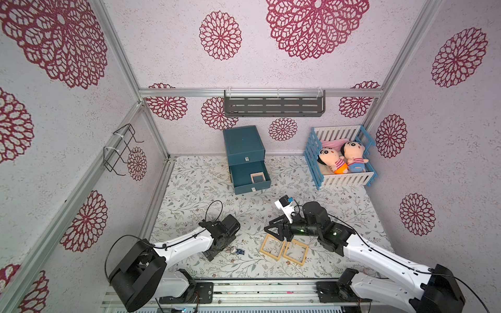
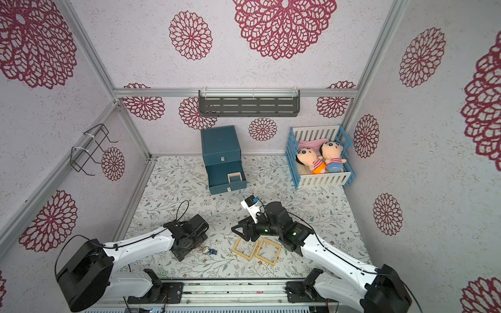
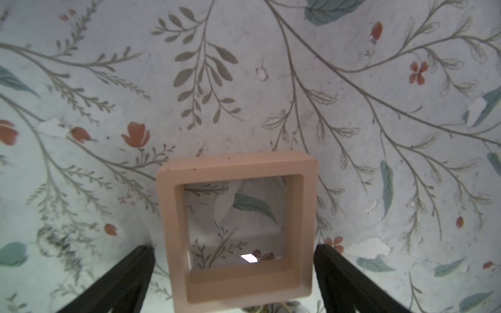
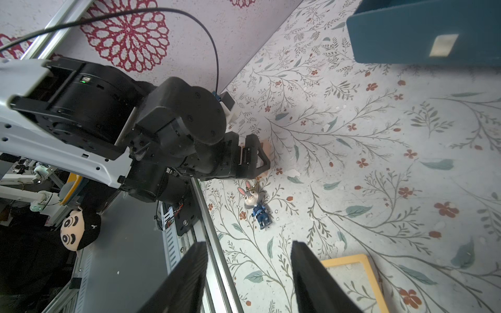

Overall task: Place the brooch boxes into the drawer by color
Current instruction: Pick up the brooch box from the center of the board.

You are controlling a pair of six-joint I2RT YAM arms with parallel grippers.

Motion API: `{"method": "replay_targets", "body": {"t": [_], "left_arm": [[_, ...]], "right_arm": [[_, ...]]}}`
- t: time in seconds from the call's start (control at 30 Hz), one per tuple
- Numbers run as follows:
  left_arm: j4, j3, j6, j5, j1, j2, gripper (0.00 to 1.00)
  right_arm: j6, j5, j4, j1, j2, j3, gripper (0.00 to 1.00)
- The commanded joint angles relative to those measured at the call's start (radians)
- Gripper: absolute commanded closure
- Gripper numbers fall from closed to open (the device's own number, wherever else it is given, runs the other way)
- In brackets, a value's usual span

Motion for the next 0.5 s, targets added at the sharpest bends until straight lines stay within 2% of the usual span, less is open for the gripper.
{"method": "replay_targets", "body": {"t": [0.0, 0.17, 0.47], "left_arm": [[0.032, -0.004, 0.009, 0.007, 0.013, 0.030, 0.01], [0.029, 0.006, 0.026, -0.001, 0.017, 0.036, 0.07], [-0.001, 0.046, 0.066, -0.004, 0.026, 0.056, 0.32]], "right_arm": [[-0.017, -0.008, 0.009, 0.004, -0.005, 0.032, 0.44], [-0.017, -0.003, 0.007, 0.005, -0.008, 0.033, 0.44], [-0.014, 0.002, 0.009, 0.005, -0.004, 0.035, 0.44]]}}
